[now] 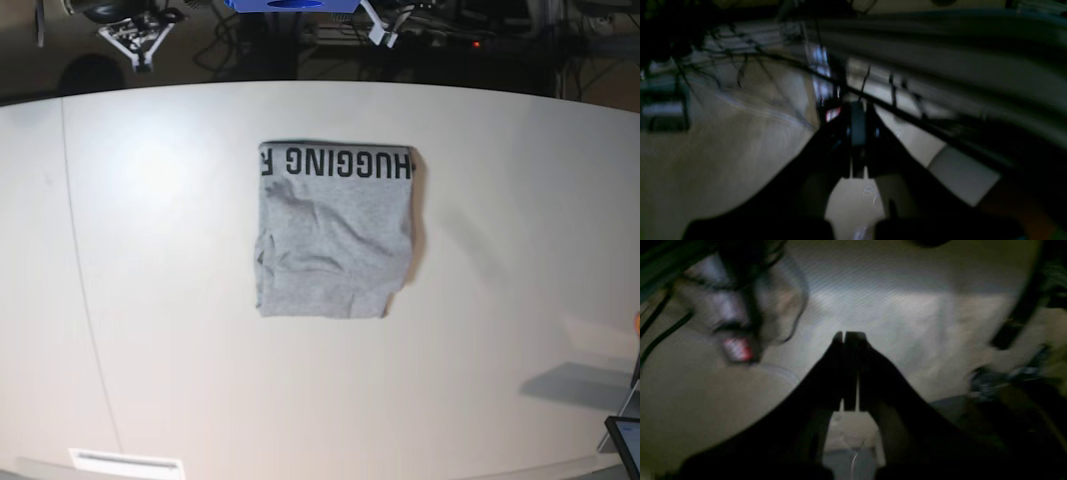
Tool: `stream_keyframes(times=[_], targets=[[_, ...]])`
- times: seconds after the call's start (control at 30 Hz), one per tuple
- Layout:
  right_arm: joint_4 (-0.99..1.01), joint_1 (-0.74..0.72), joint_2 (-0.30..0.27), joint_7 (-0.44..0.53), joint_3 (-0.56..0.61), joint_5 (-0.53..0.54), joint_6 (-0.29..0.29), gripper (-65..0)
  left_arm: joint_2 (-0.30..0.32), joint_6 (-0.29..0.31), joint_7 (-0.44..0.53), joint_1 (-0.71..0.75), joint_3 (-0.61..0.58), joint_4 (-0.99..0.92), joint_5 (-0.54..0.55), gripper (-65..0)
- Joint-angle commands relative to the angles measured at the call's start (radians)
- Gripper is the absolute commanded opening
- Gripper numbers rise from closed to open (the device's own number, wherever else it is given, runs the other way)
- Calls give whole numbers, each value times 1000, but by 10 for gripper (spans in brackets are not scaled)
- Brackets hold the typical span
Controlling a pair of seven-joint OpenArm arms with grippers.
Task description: Fold the T-shirt properly
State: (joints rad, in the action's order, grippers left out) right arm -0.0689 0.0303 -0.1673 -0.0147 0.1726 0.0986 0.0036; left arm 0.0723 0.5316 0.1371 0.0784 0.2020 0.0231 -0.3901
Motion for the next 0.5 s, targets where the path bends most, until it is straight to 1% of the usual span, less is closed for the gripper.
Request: stream_keyframes(times=[0.0,0.1,0.17,0.27,0.47], targets=[[1,-3,-10,-15,0,0,22,-650,-4,-24,-26,14,0,28,-4,-650],[1,-14,-10,-15,0,0,105,-650,-19,-115,-116,16,0,87,-4,-650],[1,-16,-10,-15,0,0,124,-650,-22,-144,-141,16,0,90,1,-650],[1,-23,-7,-14,-2,0,124,-650,-44,-158,-144,16,9,88,4,-650],[7,-20,35,-14,-2,0,121,-650,-72,-158,-147,10,11,88,6,-650]])
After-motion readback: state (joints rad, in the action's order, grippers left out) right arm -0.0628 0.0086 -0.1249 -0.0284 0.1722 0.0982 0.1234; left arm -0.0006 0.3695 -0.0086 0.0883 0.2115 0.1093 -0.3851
